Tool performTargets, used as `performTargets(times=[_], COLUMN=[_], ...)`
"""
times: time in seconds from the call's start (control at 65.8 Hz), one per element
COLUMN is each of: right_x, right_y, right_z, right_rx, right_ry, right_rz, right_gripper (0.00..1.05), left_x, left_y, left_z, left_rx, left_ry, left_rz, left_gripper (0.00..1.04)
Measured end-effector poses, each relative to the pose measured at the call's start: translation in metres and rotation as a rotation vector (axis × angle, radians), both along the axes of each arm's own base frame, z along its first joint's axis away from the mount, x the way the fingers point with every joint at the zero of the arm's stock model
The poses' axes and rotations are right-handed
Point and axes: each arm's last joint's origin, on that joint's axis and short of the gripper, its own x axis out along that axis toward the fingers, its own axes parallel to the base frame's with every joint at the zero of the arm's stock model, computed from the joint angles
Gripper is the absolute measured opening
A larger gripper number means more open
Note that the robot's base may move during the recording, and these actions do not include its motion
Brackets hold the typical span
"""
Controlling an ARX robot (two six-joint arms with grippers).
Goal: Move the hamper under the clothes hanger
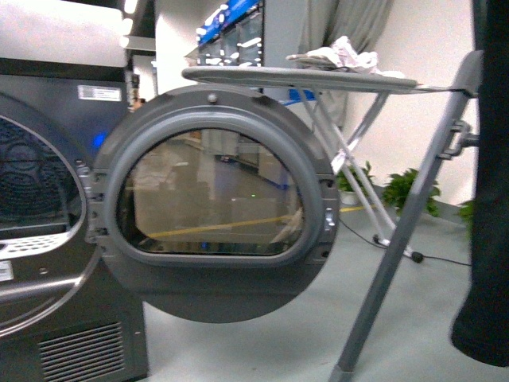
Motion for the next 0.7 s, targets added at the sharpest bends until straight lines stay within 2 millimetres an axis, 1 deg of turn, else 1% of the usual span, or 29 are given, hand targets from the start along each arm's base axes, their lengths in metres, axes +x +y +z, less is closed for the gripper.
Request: performTargets(times=[0.699], right_x=[0.0000], right_y=[0.0002], right_z=[0.0000], right_rx=[0.000], right_ry=[0.000], right_rz=[0.006], right_gripper=[0.97], left_x=[-0.0001], left_y=[0.0002], left_z=[0.0001], left_rx=[0.000], left_ry=[-0.001], left_rz=[0.005], left_gripper=[0.98])
